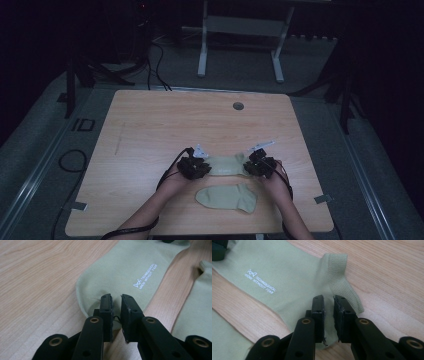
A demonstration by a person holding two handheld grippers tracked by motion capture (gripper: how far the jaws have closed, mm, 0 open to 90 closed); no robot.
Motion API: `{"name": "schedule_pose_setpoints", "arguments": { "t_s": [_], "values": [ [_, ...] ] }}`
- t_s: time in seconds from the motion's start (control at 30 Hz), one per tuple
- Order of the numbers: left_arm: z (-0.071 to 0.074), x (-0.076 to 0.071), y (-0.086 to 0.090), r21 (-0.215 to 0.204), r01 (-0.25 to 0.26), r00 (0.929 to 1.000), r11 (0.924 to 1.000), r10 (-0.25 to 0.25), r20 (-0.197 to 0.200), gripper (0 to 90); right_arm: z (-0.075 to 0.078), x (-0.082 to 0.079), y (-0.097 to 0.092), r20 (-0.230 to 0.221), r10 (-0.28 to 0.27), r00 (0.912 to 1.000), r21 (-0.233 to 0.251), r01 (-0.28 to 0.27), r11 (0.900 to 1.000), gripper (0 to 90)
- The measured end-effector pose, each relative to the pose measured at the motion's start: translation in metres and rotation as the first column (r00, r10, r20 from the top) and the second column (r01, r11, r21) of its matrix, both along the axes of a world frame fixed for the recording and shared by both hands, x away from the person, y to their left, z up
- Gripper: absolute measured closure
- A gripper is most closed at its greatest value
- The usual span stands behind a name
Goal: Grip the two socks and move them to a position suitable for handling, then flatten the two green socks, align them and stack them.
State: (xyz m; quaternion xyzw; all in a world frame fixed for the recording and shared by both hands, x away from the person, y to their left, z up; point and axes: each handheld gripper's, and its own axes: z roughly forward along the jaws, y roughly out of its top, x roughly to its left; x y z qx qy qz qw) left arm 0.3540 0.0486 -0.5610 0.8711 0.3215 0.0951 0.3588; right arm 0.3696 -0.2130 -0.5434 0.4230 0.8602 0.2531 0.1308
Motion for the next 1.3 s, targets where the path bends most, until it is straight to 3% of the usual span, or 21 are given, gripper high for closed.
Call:
{"name": "schedule_pose_setpoints", "arguments": {
  "t_s": [0.23, 0.47, 0.57, 0.67, 0.8, 0.9, 1.1, 1.3],
  "values": [
    [0.0, 0.003, -0.001, 0.007, -0.011, 0.9999, 0.9999, 0.011, 0.0, 79.1, 0.0, 0.005, 0.0, -0.004, -0.012, 0.9999, 0.001, 0.012, 0.9999, 77.3],
    [0.001, 0.003, 0.0, -0.014, -0.014, 0.9998, 0.9998, 0.014, -0.015, 78.2, 0.002, 0.006, 0.002, -0.027, 0.007, 0.9996, 0.018, -0.006, 0.9998, 72.5],
    [0.01, 0.0, 0.004, -0.049, 0.005, 0.9999, 0.9988, -0.005, -0.009, 64.3, 0.007, 0.002, 0.003, -0.024, 0.023, 0.9994, 0.045, -0.022, 0.9988, 70.0],
    [0.016, -0.002, 0.005, -0.05, 0.001, 1.0, 0.9987, -0.001, -0.003, 53.8, 0.013, -0.001, 0.004, -0.012, 0.035, 0.9993, 0.058, -0.034, 0.9977, 66.1],
    [0.026, -0.01, 0.004, -0.029, 0.001, 1.0, 0.9996, -0.001, 0.005, 51.3, 0.022, -0.006, 0.007, -0.011, 0.051, 0.9986, 0.102, -0.05, 0.9935, 53.9],
    [0.03, -0.016, 0.005, -0.041, -0.001, 1.0, 0.9992, 0.001, 0.006, 51.3, 0.026, -0.011, 0.008, -0.006, 0.07, 0.9975, 0.111, -0.069, 0.9915, 50.4],
    [0.039, -0.033, 0.012, -0.047, -0.016, 0.9998, 0.9987, 0.016, -0.011, 50.3, 0.04, -0.025, -0.003, 0.007, 0.066, 0.9978, 0.145, -0.067, 0.9872, 46.0],
    [0.045, -0.049, 0.018, -0.035, -0.011, 0.9999, 0.9993, 0.011, -0.005, 49.0, 0.046, -0.039, -0.016, 0.023, 0.077, 0.9968, 0.133, -0.079, 0.988, 45.7]
  ]
}}
